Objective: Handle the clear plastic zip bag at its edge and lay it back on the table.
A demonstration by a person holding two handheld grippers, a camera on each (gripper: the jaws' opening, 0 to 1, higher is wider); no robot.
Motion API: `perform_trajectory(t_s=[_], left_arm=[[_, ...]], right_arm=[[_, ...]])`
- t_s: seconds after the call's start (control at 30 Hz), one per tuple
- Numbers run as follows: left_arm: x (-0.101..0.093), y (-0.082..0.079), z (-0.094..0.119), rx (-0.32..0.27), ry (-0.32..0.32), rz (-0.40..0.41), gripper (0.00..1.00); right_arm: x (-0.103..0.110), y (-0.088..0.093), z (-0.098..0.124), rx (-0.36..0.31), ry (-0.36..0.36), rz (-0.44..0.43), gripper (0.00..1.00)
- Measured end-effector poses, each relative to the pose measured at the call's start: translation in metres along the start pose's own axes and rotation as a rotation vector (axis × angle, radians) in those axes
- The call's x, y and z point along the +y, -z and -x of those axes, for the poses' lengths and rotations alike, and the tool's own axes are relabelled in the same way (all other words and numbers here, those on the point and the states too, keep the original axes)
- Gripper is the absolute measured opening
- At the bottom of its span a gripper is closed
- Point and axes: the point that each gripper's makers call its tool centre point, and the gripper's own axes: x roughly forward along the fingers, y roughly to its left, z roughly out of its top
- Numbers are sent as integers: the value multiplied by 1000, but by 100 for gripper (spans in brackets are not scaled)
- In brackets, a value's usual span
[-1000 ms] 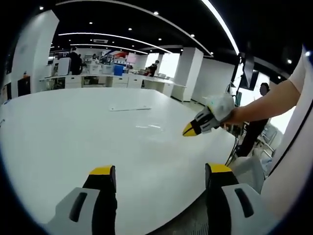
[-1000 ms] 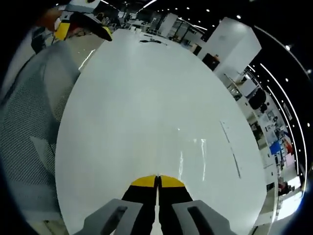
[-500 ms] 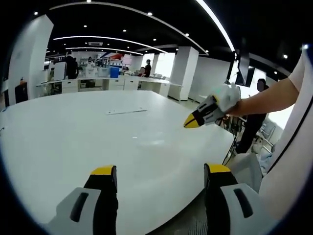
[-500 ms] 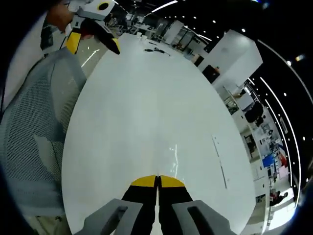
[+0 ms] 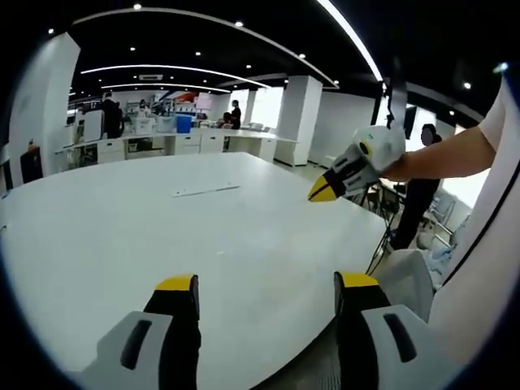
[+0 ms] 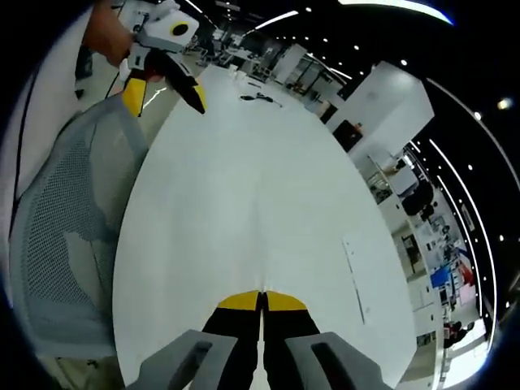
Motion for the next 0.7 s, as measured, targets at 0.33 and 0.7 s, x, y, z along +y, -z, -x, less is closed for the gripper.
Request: perform_trajectory(t_s=[0.33,0.7], left_arm=[[0,-12,-4,-9,12,-22,62],[1,-31,-4,-30,25,-59,55]], right_arm=[[-5,-14,12,-30,-9,10,0],[-10,-31,31,-65,-12,35,0]])
